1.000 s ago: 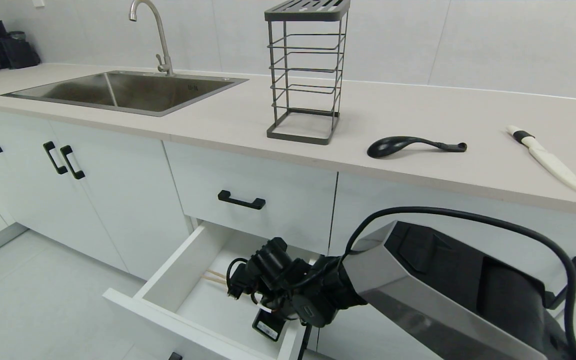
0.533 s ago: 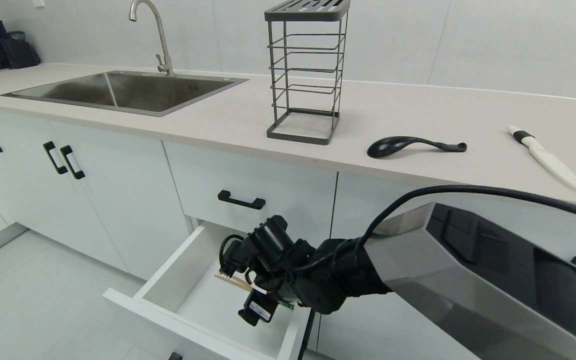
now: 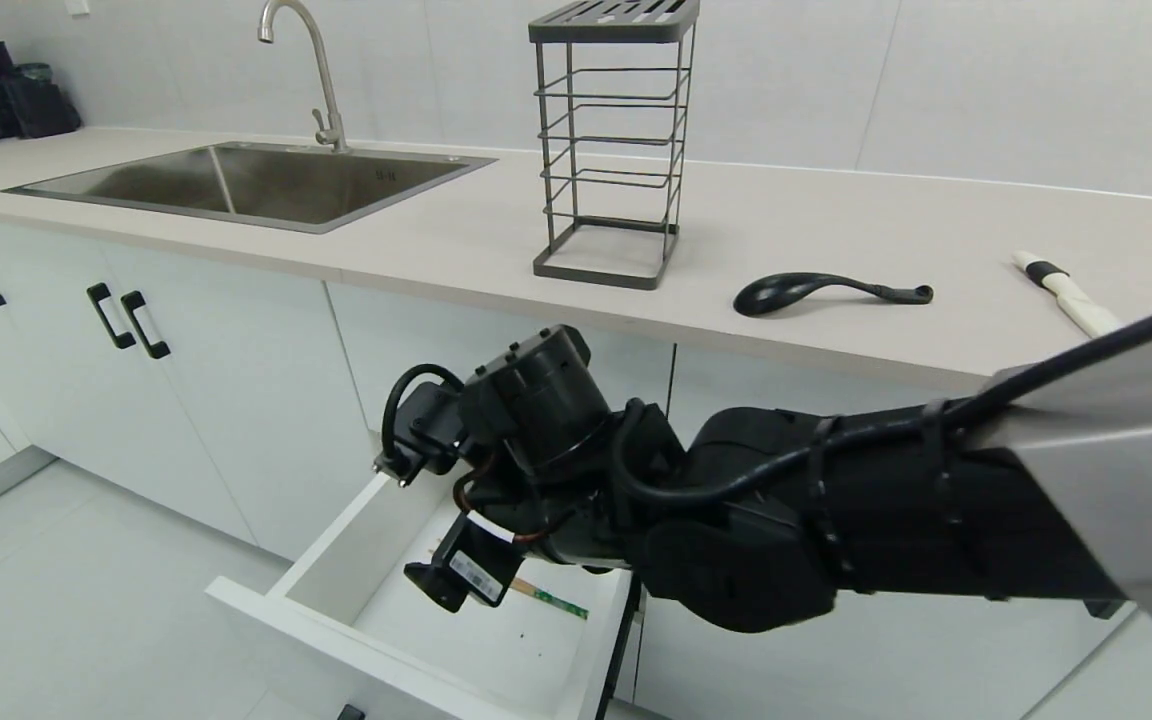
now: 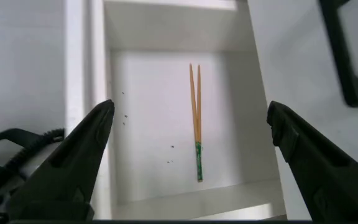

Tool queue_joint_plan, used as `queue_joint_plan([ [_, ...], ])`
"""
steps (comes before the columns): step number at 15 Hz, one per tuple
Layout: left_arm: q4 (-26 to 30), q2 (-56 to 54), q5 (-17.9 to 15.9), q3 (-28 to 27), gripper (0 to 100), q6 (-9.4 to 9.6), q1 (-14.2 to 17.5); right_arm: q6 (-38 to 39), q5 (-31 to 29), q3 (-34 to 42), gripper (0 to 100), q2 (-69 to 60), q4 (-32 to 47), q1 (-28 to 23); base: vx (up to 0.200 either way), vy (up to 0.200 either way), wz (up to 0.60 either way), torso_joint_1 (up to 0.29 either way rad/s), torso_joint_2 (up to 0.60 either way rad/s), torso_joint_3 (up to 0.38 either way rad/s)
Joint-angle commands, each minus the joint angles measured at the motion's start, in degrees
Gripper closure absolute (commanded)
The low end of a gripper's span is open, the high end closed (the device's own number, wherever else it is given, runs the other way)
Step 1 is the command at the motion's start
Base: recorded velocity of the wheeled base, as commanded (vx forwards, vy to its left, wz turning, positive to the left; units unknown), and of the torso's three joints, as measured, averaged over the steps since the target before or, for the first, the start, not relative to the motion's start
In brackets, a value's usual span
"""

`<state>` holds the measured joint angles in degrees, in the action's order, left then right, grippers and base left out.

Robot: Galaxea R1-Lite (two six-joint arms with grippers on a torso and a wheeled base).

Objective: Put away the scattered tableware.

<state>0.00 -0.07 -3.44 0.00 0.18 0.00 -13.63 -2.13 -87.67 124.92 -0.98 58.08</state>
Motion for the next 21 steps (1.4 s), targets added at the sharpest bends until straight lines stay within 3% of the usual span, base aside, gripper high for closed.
queue_joint_plan([
  [1,0.0,0.07,0.01,0.0,0,-0.01,0.0,1.85,0.38,3.91,0,-6.97,-0.34,1.16,0.0,0.0,0.0,0.0,0.0,0.0],
  [7,0.0,0.07,0.01,0.0,0,-0.01,0.0,5.89,1.78,29.05,0,-23.75,-9.84,2.13,0.0,0.0,0.0,0.0,0.0,0.0],
  [11,0.0,0.07,0.01,0.0,0,-0.01,0.0,6.25,1.52,41.0,0,-29.64,-12.56,1.95,0.0,0.0,0.0,0.0,0.0,0.0],
  [21,0.0,0.07,0.01,0.0,0,-0.01,0.0,6.07,-0.5,52.52,0,-35.8,-12.91,-1.47,0.0,0.0,0.0,0.0,0.0,0.0],
])
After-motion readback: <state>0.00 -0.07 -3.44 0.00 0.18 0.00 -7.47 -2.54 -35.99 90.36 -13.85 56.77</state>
